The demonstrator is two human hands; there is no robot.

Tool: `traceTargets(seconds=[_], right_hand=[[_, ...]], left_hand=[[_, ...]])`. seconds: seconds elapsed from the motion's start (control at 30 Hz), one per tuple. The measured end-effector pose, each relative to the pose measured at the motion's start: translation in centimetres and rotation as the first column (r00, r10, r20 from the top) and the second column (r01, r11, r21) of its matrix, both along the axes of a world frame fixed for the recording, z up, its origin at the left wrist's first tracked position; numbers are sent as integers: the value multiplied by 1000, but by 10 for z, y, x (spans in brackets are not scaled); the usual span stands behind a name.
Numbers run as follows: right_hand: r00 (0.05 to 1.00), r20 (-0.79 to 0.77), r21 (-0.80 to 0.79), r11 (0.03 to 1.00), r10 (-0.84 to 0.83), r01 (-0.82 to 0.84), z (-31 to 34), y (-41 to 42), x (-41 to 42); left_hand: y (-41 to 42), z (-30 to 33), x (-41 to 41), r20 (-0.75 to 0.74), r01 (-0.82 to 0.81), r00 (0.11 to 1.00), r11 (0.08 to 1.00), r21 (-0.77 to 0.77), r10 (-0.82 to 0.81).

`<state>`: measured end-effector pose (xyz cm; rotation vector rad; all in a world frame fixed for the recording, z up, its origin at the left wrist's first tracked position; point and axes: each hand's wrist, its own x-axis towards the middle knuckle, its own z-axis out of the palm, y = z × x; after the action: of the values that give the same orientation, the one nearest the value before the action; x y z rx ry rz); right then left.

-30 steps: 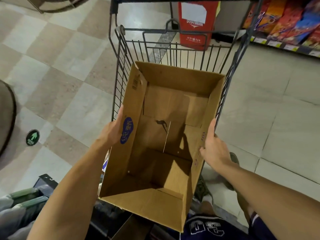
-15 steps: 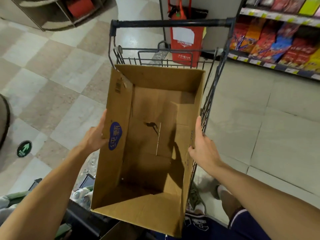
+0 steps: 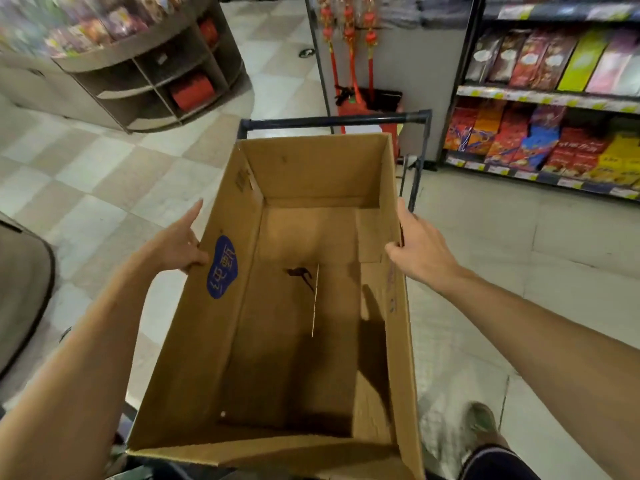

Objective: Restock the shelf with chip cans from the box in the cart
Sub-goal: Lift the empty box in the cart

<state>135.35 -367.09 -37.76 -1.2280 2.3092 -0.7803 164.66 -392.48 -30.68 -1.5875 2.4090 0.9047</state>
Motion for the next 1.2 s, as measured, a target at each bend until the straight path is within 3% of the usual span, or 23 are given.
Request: traceTargets(seconds=[0.17, 0.37, 0.53, 0.63, 0.87, 1.2], right_hand=[[996, 11, 44, 995, 87, -87, 62, 7, -66], [983, -99, 73, 986, 155, -148, 99, 60, -107], [982, -53, -40, 982, 184, -186, 115, 100, -130], [974, -131, -119, 973, 184, -200, 135, 119, -149], [983, -167, -170, 979, 82, -111, 174, 179, -206], [971, -168, -209, 969, -170, 133, 169, 327, -283]], left_hand=[[37, 35, -24, -124, -60, 990, 996, 60, 67], [97, 75, -68, -195, -40, 980, 999, -24, 34], [152, 121, -88, -255, -80, 966, 982, -173, 34], [175, 137, -98, -302, -113, 952, 970, -217, 43], [222, 149, -162, -390, -69, 920, 962, -264, -41], [296, 129, -305, -486, 100, 835, 941, -323, -256]])
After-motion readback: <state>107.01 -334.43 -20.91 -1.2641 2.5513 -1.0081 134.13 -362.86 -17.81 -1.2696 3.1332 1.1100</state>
